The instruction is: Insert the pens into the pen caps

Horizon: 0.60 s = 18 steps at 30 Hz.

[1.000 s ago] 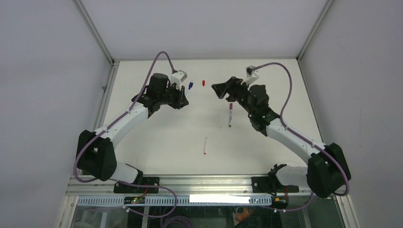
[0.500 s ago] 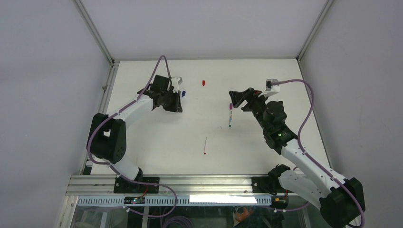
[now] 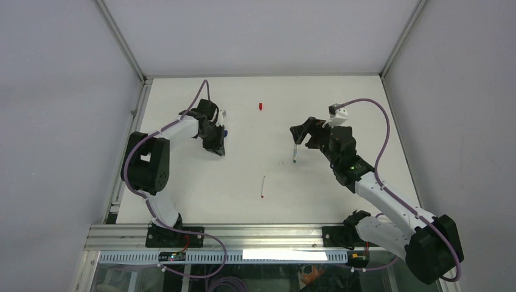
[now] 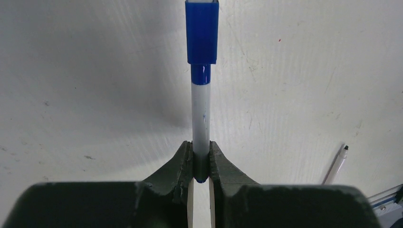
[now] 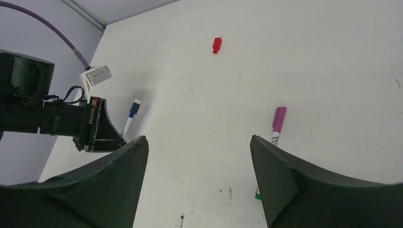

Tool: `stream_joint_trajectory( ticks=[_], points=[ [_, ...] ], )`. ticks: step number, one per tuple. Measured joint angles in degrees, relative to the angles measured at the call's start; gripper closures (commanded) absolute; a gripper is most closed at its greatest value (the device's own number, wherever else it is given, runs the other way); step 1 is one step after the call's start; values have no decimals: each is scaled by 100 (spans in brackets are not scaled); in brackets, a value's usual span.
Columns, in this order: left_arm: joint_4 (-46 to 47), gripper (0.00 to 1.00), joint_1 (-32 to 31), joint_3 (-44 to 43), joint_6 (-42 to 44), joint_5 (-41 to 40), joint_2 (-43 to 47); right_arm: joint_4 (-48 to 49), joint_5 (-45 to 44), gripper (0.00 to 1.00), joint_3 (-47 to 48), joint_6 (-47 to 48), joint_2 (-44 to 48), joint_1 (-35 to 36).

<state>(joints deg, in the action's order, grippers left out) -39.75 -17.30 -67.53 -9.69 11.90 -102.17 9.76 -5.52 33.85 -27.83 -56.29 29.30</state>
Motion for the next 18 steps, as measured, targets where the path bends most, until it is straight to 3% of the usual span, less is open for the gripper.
stream_joint_trajectory(
  ticks=[7,13,18],
  points=[
    [-144,100,2,-9,-188,111,-330,-111,46,18,116,70,-245,-24],
    [-184,65,2,-48,-267,170,-358,-367,42,17,315,79,-730,-28],
    [-203,56,0,-85,-308,197,-358,-669,186,17,920,146,-1617,-28]
  ],
)
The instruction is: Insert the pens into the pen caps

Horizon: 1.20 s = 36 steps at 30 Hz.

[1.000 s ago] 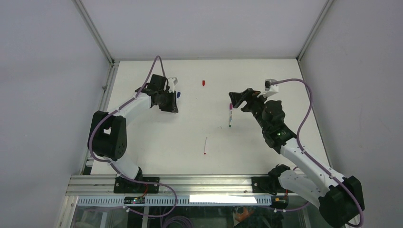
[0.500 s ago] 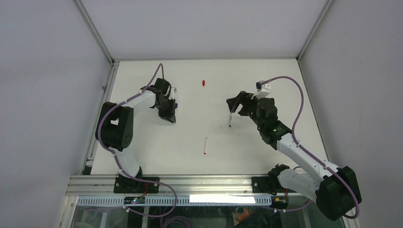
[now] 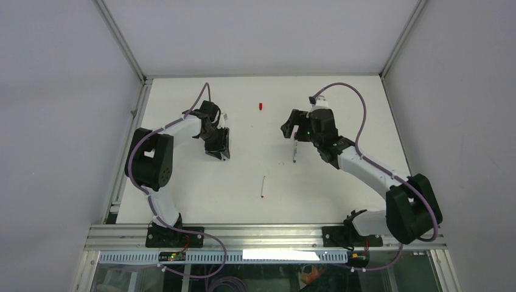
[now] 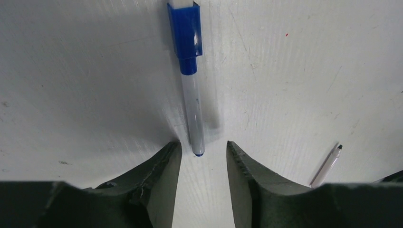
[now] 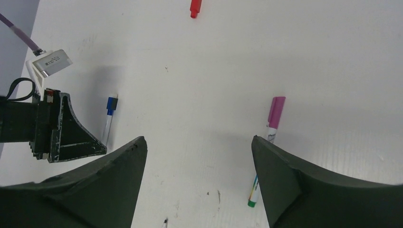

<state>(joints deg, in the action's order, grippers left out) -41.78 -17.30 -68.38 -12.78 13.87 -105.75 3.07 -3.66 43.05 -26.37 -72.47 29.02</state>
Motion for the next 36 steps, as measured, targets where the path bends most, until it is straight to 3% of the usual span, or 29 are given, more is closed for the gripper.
stream_joint_trajectory(
  ticks=[6,11,20,23,28,36],
  points=[
    [-24,52,0,-22,11,-42,35,-208,153,19,1075,251,-1062,184],
    [-42,53,7,-22,70,-164,240,-1231,81,24,1939,374,-1517,575],
    [79,49,17,-39,452,-203,1598,-3958,-37,30,2208,-1274,-1484,977],
    [223,47,52,-39,551,-205,2146,-4889,-57,36,2721,-1784,-1620,1226],
    [275,44,55,-39,686,-245,2870,-5145,7,42,3220,-2356,-1858,1495],
    [219,42,92,-125,745,-236,3679,-4909,573,49,2874,-3136,-2789,1711]
  ],
)
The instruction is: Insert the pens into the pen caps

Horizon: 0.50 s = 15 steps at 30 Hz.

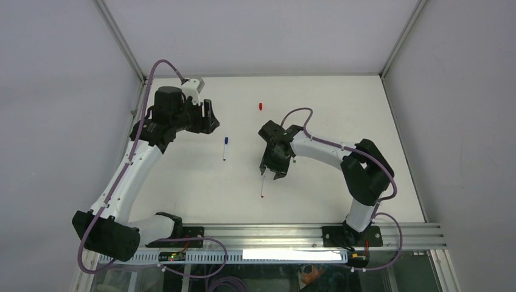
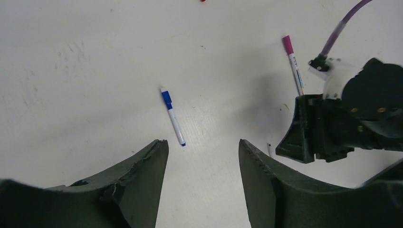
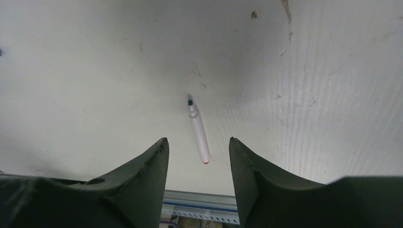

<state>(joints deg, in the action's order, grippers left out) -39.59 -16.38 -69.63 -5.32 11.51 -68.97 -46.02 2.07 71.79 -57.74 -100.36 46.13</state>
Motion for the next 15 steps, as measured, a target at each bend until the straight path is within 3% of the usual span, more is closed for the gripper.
stream_joint_trajectory(
  ticks=[15],
  points=[
    [-31,38,0,144,0,74,848,155,186,57,-70,-610,-713,671]
  ],
)
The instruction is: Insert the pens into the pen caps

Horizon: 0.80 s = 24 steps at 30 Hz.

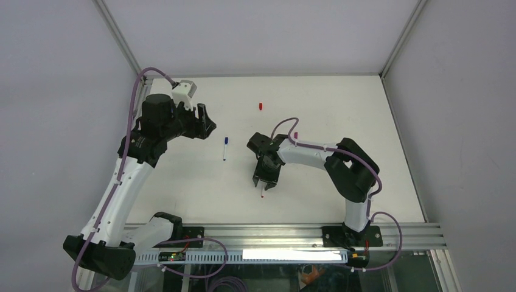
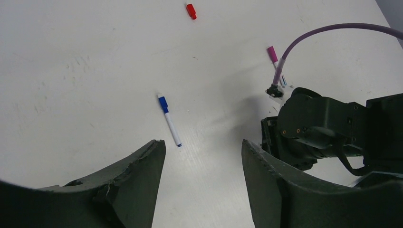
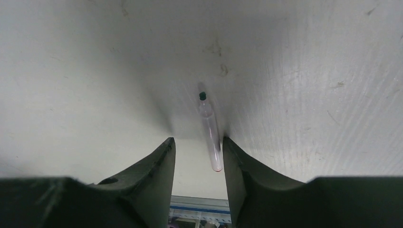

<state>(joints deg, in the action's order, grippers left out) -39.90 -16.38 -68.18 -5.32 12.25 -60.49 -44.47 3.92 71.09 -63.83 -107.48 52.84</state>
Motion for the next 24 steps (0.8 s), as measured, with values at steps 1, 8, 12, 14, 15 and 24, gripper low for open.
stream_joint_trajectory(
  ticks=[1,8,12,14,15,24],
  points=[
    [2,38,0,39,0,0,72,7,-11,57,0,-15,0,0],
    [0,38,0,127,2,0,195,-33,-111,60,39,-11,-22,-4],
    [0,37,0,127,2,0,195,-55,-173,63,103,46,-61,-37],
    [0,37,0,127,2,0,195,-63,-221,65,111,83,-61,-66],
    [0,37,0,127,4,0,195,-68,-256,65,122,103,-66,-92],
    [0,37,0,129,22,-7,179,-92,-374,76,195,291,-114,-240]
  ],
)
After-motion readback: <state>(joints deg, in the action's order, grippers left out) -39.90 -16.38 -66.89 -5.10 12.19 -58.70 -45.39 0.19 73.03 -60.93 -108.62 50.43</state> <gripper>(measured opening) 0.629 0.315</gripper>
